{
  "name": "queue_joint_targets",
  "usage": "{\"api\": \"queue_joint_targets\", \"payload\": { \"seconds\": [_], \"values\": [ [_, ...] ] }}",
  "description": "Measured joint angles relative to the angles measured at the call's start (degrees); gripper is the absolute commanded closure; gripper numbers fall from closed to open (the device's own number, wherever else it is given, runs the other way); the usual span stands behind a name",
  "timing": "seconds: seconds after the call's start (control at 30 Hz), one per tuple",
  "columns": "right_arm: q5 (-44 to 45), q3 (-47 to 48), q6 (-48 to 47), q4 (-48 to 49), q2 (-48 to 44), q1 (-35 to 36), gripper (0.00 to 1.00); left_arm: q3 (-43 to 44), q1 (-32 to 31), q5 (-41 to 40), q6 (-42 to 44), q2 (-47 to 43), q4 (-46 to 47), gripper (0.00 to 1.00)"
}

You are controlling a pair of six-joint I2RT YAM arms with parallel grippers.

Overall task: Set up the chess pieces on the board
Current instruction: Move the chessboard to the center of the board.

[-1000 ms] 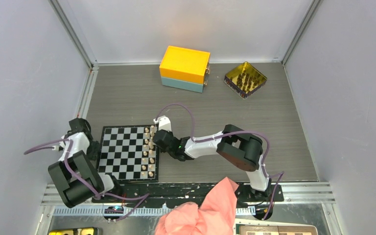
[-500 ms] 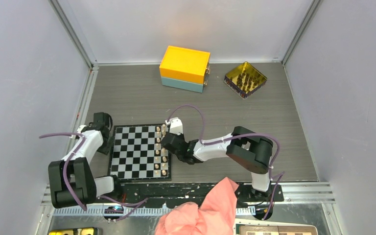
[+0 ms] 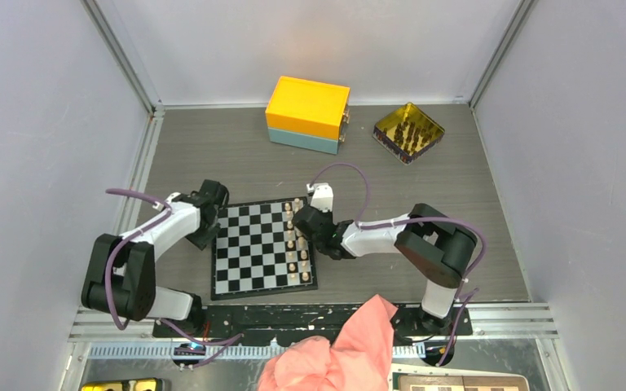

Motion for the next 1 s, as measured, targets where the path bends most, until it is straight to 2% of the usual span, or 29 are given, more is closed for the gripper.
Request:
{"api": "queue_joint_targets", "payload": {
  "seconds": [0.53, 1.0],
  "values": [
    [-9.5, -0.9, 0.3, 0.5, -1.8, -13.9, 1.0, 4.7, -11.2, 0.7, -2.7, 6.2, -1.3, 0.66],
    [-16.5, 0.4, 2.1, 0.9, -1.1, -20.8, 1.0, 7.8, -14.3, 0.9, -3.8, 10.2, -1.6, 0.66]
  ]
}}
